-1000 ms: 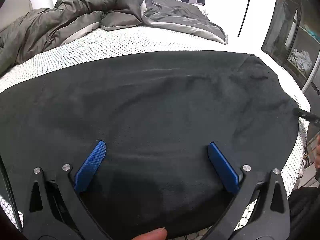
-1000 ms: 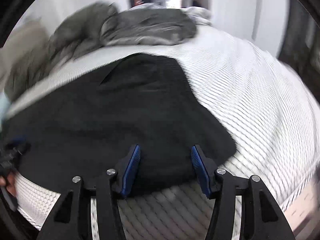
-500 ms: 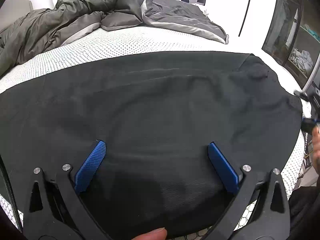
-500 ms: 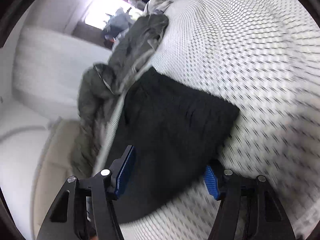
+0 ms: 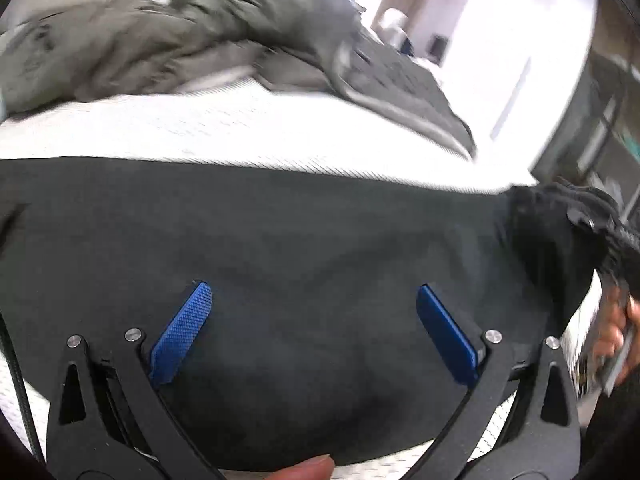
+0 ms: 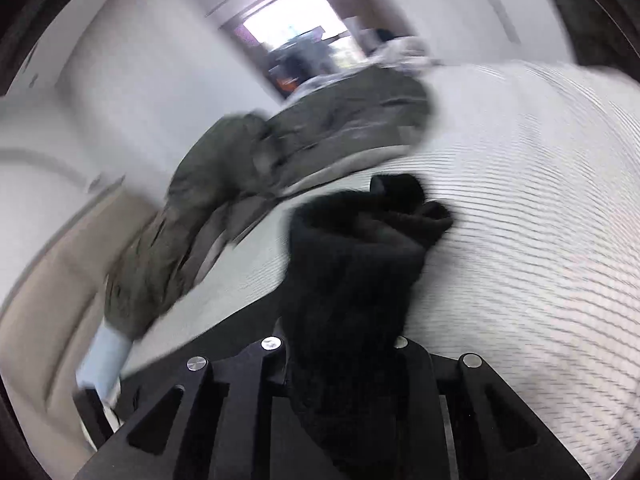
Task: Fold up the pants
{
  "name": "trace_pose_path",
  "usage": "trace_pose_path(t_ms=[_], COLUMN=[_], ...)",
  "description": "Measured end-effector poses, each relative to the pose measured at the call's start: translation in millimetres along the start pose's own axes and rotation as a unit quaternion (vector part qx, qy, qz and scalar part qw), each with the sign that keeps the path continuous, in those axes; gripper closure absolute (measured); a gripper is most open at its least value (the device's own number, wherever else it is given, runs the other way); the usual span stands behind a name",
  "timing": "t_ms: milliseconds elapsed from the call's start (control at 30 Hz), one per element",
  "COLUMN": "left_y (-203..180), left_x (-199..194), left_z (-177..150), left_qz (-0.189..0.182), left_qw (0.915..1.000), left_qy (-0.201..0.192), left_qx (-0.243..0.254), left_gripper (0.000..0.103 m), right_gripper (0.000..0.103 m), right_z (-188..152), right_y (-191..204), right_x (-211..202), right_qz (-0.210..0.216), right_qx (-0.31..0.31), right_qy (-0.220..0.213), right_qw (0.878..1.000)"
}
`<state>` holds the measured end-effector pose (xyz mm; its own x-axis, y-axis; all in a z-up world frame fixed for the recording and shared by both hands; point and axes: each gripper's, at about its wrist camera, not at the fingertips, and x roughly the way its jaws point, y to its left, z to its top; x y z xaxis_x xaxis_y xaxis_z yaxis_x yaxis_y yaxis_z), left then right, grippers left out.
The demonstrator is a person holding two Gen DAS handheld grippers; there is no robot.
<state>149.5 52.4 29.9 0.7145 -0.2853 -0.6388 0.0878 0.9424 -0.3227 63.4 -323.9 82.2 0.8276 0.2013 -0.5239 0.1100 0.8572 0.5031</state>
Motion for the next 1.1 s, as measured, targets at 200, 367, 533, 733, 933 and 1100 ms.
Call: trace_pose_path(t_ms=[200, 367, 533, 733, 933, 1100], left_y=[94.4, 165.1, 166.3, 91.0, 52.5, 53.0], left_x=[-30.0, -50.5, -42.5, 6.6, 32.5, 22.4], left_z=[20.7, 21.1, 21.9, 5.2, -15.1, -15.6], left_qz=[0.053, 0.093, 0.045, -0.022, 0.036, 0.026], left_qw=[0.9908, 0.9729, 0.9820, 0.9966, 0.9960, 0.9972], left_qy=[-0.054, -0.080, -0.053, 0.040, 0.081, 0.070], left_qx=[-0.112, -0.196, -0.176, -0.069, 0.016, 0.002], left_gripper=[0.001, 0.001, 0.001, 0.001, 0.005, 0.012], right_gripper=[0.084, 0.053, 0.050, 0.030, 0.029, 0.029], right_z=[-33.6, -115.4, -139.5, -121.5, -151.1, -133.7], right_y=[153.0, 245.2, 226.9, 149.2, 94.1, 66.7], right_x=[49.2, 103.8, 90.8, 60.2, 35.5, 11.6], right_qz=[0.122, 0.219, 0.226, 0.099, 0.022, 0.052], right_qx=[-0.143, -0.258, -0.291, -0.288, -0.326, -0.254], right_qy=[0.075, 0.244, 0.270, 0.208, 0.243, 0.229], right_qw=[0.979, 0.909, 0.890, 0.929, 0.913, 0.938])
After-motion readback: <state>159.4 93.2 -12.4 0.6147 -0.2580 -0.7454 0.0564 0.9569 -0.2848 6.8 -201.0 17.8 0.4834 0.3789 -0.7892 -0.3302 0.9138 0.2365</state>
